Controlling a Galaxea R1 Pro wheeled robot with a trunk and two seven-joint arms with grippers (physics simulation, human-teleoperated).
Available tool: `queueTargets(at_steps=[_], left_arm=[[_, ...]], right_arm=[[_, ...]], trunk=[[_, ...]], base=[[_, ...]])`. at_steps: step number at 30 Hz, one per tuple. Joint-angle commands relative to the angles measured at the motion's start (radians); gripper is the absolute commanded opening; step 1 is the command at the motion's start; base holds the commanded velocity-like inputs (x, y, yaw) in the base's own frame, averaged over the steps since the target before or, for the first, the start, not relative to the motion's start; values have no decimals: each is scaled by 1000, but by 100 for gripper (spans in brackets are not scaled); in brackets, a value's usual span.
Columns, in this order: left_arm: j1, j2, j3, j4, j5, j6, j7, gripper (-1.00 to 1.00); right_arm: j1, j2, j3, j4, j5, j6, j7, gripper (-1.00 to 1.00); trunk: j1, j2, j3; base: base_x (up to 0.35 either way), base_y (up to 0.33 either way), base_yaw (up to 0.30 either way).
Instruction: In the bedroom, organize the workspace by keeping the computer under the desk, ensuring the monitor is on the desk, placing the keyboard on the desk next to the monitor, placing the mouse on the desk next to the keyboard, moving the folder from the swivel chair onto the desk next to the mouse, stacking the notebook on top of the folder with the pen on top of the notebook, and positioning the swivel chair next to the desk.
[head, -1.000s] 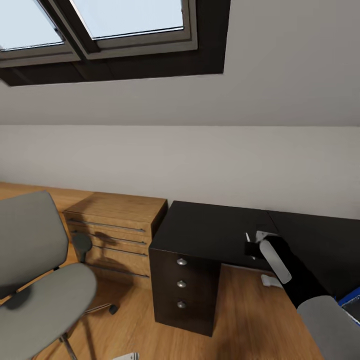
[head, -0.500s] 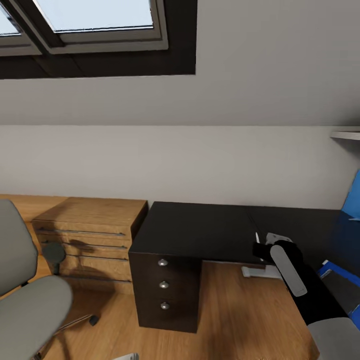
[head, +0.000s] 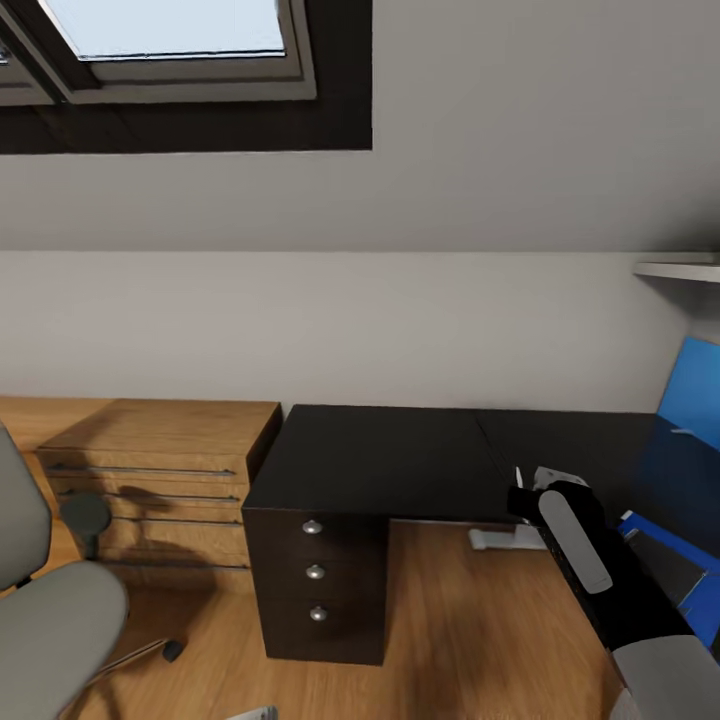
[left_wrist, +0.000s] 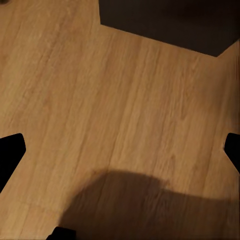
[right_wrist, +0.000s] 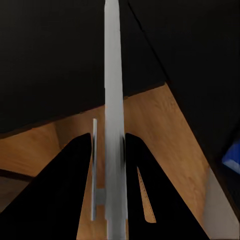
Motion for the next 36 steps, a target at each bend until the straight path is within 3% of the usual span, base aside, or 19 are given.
queueTargets(at_steps=[1,17,24,36], left_arm=[[0,1,-6,-2,9,5,9,100],[0,1,-6,-1,9,5,8,100],[0,1,-7,-1,9,5,9,100],[0,1,-7,-1,9,6,10,100]], right_arm=[[-1,-1,3,-1,-10,1,-10,-100],[-1,-6,-4,28,-6,-8,-12,-100],[-1,-8,-42,58,-2,-31,-10,-100],[-1,-8,-47,106,83,-123,-7,-100]], trunk=[[0,-1,-1],[0,-1,4],[0,-1,4],[0,-1,4]], base=[[-6,6,-264],[-54,131,-282],[-2,7,-295],[0,0,-280]])
